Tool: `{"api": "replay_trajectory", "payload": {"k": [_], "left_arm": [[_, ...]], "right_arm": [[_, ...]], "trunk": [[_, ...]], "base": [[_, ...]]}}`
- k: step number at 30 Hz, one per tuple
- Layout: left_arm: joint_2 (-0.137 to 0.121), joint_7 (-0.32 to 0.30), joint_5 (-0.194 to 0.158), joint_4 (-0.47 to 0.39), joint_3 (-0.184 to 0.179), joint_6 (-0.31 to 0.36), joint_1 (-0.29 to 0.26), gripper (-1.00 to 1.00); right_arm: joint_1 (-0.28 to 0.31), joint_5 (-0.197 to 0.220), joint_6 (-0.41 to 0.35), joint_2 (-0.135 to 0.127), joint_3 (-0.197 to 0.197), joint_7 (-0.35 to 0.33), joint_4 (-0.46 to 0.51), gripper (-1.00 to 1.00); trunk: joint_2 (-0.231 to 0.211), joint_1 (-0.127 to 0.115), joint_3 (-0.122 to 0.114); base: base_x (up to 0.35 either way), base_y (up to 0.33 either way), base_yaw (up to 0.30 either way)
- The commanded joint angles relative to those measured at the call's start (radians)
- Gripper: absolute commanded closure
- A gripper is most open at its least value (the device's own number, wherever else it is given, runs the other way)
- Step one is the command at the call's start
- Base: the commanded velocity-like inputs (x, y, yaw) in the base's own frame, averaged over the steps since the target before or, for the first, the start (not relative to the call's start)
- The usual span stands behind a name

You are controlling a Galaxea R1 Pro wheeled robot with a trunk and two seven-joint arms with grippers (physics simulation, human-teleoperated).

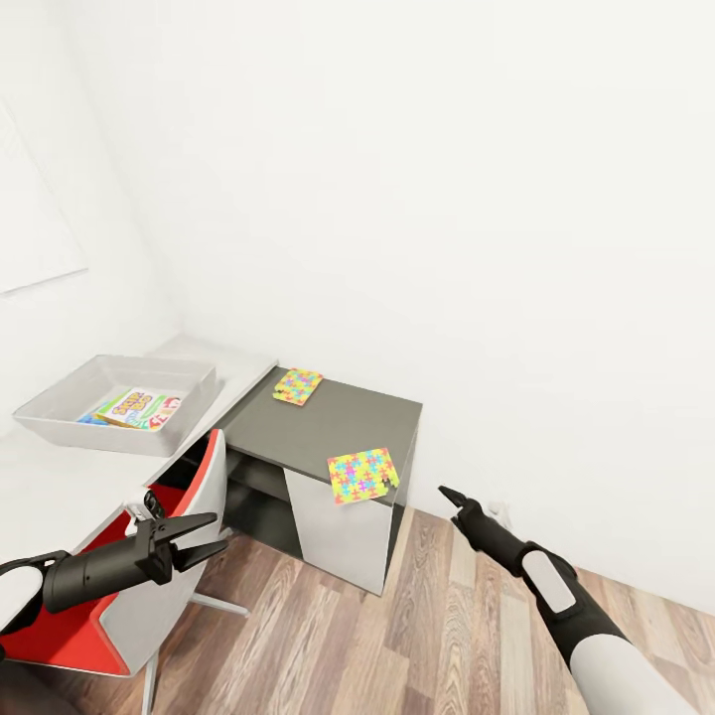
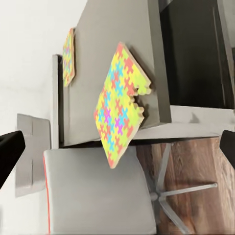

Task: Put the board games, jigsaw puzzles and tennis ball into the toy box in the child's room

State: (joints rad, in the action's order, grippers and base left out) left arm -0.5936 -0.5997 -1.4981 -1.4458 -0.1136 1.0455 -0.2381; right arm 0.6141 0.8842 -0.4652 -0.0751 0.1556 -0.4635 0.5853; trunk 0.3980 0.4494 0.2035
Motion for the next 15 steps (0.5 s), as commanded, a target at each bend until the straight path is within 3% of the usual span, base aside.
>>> {"api": "replay_trajectory", "payload": {"k": [1, 7, 15], "left_arm": [[-0.001, -0.006, 0.002, 0.0, -0.001, 0.002, -0.001, -1.0], [0.0, -0.006, 0.002, 0.001, -0.001, 0.002, -0.001, -1.0], [-0.001, -0.006, 0.002, 0.001, -0.001, 0.002, -0.001, -1.0]], "right_arm": [[0.001, 0.011, -0.013, 0.001, 0.005, 0.0, 0.0, -1.0], [0.001, 0.074, -0.029, 0.004, 0.003, 0.002, -0.001, -1.0], [0.001, 0.118, -0.027, 0.05, 0.009, -0.001, -0.002, -1.0]], "trunk": [[0.002, 0.001, 0.002], [0.002, 0.001, 0.002], [0.002, 0.001, 0.002]], "base": [[0.0, 0.147, 0.0], [0.0, 0.103, 0.0], [0.0, 0.117, 0.0]]}}
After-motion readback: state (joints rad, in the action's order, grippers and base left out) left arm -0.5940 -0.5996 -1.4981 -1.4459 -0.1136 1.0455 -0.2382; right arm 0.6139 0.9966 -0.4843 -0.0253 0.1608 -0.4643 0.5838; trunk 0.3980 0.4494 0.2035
